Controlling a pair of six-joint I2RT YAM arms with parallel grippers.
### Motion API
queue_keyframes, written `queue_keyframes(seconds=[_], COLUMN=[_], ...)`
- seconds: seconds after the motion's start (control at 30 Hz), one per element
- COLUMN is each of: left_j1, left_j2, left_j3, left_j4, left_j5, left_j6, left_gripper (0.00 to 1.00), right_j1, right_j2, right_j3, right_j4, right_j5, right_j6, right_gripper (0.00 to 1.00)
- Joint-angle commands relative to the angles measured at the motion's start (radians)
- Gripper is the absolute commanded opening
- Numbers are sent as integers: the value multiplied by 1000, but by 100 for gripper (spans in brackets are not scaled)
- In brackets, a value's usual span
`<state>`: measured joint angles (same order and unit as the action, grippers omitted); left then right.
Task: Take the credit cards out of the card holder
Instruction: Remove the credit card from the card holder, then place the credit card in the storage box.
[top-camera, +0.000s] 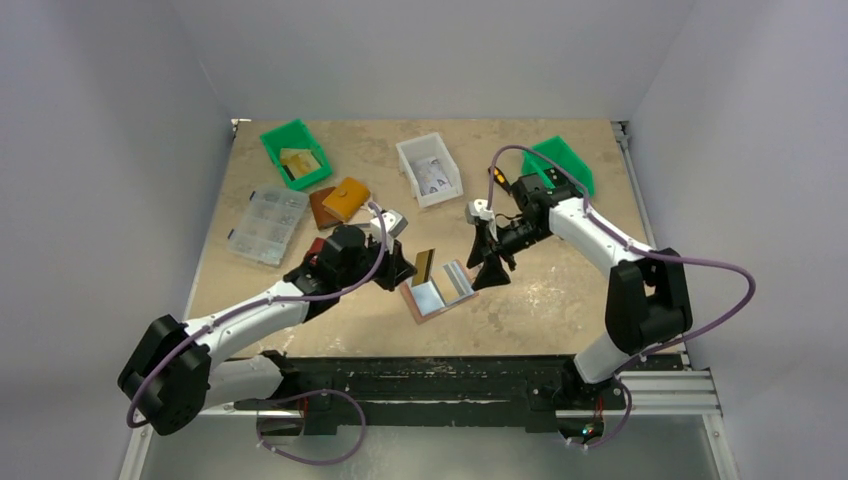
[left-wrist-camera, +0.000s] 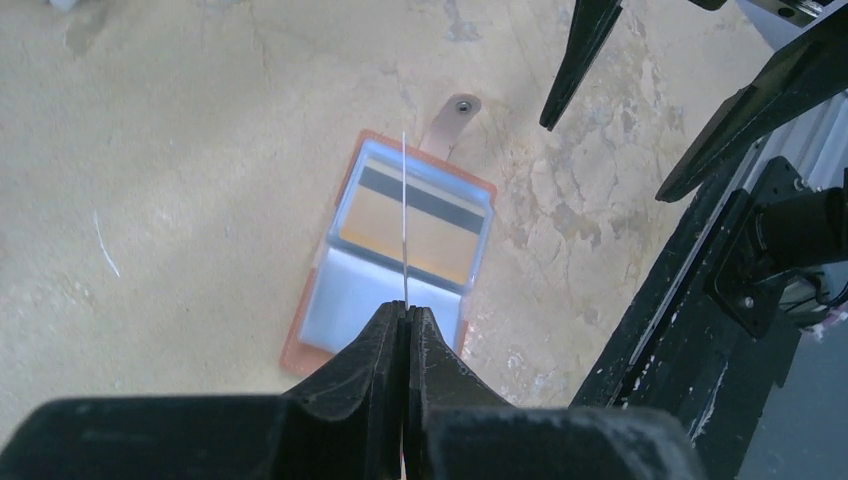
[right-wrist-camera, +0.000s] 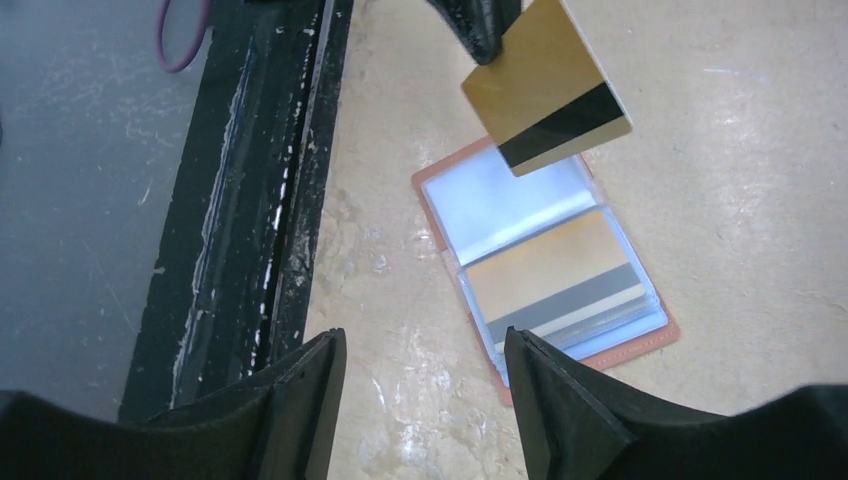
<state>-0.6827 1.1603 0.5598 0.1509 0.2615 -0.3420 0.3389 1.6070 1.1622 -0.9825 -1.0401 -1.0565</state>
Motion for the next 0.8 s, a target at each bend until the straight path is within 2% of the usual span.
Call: queue_keyframes(seconds=[0.0, 0.17, 0.33, 0.53, 0.77], left_j1=[2, -16, -39, -68, -77], left_j2=[32, 71, 98, 121, 146], left_j3=[88, 131, 156, 177, 177], left_j4=[-76, -76, -85, -56, 8], left_j5=[81, 111, 125, 157, 203], left_j6=[171, 206, 230, 226, 189], left_gripper=[0, 0, 0, 0, 0], right_j1=[-5, -5, -5, 5, 48], right_j2=[-52, -86, -34, 63, 78], right_j3=[-39, -25, 66, 101, 69], right_j4=[-44, 5, 6, -93, -9], right_j5=[-83, -83, -106, -183, -147], right_j6=[-207, -285, -271, -407, -314], right_gripper=[69, 77, 78, 78, 74])
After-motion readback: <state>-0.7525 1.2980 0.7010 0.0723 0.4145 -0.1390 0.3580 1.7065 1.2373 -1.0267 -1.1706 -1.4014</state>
